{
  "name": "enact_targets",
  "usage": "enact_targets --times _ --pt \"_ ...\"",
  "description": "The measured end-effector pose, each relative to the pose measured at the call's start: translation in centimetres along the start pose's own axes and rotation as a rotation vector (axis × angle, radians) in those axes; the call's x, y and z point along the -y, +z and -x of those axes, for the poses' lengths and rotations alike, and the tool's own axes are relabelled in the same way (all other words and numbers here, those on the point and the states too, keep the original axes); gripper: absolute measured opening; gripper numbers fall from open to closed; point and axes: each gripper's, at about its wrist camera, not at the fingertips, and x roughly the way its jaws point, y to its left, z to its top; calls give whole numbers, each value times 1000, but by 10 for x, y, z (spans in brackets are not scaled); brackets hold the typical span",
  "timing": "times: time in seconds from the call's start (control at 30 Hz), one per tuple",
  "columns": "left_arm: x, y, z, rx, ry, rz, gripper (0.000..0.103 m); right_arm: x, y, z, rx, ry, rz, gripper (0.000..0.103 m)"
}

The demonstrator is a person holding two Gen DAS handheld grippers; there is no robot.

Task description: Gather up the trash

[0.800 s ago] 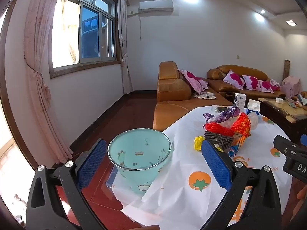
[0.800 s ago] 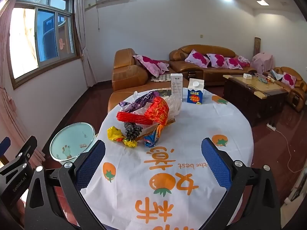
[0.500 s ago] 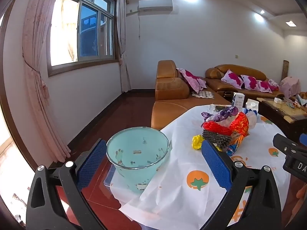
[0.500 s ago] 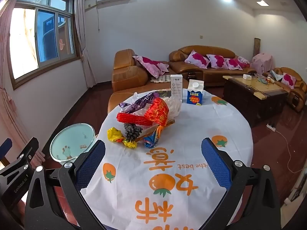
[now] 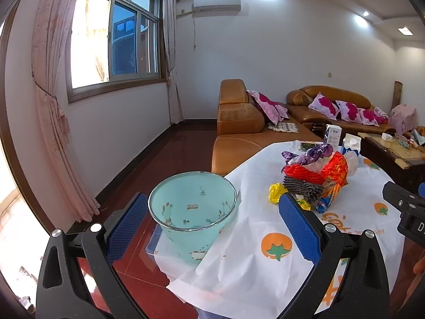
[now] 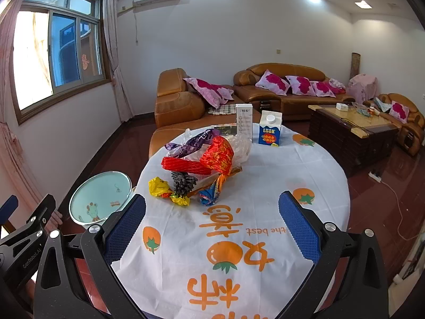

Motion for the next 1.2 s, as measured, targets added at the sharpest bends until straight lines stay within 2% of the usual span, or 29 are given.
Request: enact_targets --times 1.2 --pt "-1 2 2 -3 -3 -2 97 3 0 6 9 6 0 99"
